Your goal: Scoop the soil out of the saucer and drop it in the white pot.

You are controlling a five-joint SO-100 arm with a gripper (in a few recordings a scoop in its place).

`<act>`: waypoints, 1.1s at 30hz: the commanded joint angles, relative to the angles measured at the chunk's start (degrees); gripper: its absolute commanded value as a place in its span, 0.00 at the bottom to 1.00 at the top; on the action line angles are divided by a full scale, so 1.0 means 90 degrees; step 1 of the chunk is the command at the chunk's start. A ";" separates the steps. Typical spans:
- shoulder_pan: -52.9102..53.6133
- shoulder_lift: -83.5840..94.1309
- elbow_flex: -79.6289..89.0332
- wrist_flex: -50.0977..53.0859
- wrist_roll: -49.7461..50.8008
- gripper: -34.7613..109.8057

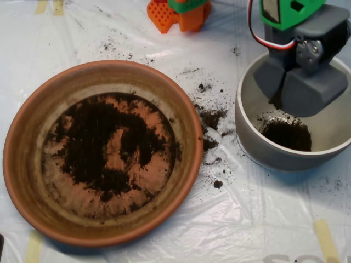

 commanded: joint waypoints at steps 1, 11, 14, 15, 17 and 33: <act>-0.0078 0.0332 -0.0479 0.0225 -0.0078 0.34; -0.0068 0.1787 0.1826 -0.0635 -0.0166 0.43; -0.0117 0.2236 0.2715 -0.1025 -0.0166 0.43; -0.0098 0.2295 0.2842 -0.1074 -0.0166 0.43; -0.0049 0.2402 0.3037 -0.1182 -0.0186 0.44; 0.0215 0.1904 0.1201 -0.0645 0.0078 0.45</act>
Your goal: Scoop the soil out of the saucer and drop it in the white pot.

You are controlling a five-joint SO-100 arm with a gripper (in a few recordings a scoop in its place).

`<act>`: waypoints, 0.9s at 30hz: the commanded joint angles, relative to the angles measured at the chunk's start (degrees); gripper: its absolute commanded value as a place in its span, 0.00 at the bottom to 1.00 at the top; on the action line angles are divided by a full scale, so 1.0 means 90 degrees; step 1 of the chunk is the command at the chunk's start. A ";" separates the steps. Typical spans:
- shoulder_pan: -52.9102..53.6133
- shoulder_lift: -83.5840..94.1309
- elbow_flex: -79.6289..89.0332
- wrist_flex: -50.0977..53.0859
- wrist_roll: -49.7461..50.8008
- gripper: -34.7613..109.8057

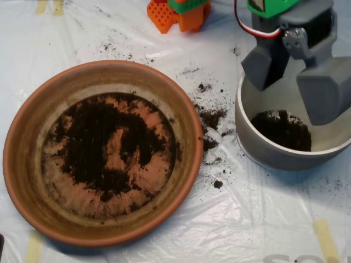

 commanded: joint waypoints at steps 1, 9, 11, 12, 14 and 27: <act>0.0059 0.0303 -0.1152 0.0186 0.0166 0.45; 0.0937 0.0322 -0.1562 0.0391 0.0391 0.46; 0.1318 0.0488 -0.1299 0.0244 0.0420 0.46; 0.1484 0.0635 -0.1074 0.0117 0.0410 0.47; 0.1816 0.0957 -0.0469 -0.0195 0.0352 0.47; 0.3896 0.2451 0.4248 -0.2529 0.0352 0.52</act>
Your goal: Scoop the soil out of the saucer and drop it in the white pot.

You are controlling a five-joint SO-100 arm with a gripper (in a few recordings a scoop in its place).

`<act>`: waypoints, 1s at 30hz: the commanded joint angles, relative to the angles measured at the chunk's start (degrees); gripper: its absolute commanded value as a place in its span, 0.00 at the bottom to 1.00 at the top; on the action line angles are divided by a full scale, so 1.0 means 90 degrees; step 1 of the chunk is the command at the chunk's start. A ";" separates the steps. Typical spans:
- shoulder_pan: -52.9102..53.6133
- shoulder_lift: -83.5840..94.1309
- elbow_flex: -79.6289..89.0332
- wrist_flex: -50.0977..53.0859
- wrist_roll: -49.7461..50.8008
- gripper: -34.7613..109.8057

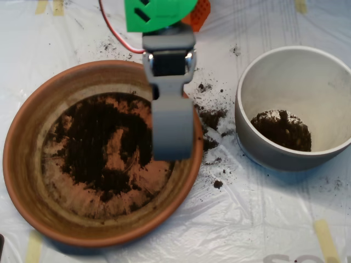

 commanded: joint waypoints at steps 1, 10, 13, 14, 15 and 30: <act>0.0664 0.0742 0.0801 -0.0645 -0.0010 0.51; 0.2061 0.0703 0.2539 -0.2051 0.0049 0.51; 0.2266 0.0605 0.3047 -0.2520 -0.0029 0.51; 0.2314 0.0586 0.3184 -0.2627 -0.0049 0.51; 0.2344 0.0605 0.3350 -0.2754 -0.0088 0.51; 0.2832 0.0381 0.3965 -0.3037 -0.0049 0.58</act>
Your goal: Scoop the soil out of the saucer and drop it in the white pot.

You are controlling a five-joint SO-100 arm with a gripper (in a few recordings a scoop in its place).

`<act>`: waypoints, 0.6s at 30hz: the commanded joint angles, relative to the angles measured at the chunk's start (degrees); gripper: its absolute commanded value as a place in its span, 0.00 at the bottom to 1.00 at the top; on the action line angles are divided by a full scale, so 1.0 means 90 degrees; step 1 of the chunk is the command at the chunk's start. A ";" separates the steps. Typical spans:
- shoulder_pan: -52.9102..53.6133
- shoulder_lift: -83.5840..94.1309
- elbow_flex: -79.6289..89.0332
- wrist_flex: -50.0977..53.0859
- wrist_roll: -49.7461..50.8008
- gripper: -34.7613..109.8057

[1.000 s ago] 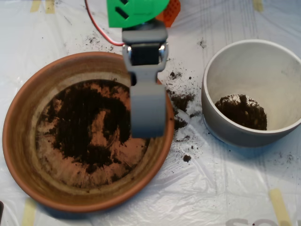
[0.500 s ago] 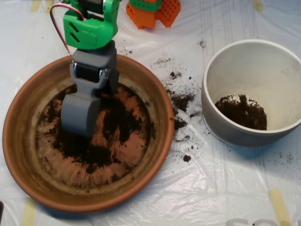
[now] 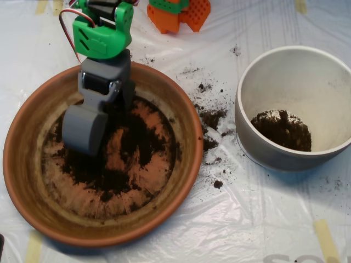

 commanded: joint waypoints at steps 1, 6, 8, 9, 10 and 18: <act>0.0166 0.0195 0.0020 0.0049 -0.0039 0.58; 0.0215 -0.0117 0.0010 -0.0049 -0.0020 0.61; 0.0215 -0.0332 -0.0107 -0.0029 -0.0020 0.61; 0.0225 -0.0449 -0.0205 0.0010 -0.0039 0.61; 0.0225 -0.0557 -0.0313 0.0059 -0.0049 0.61; 0.0371 -0.1436 -0.1318 0.0508 -0.0068 0.62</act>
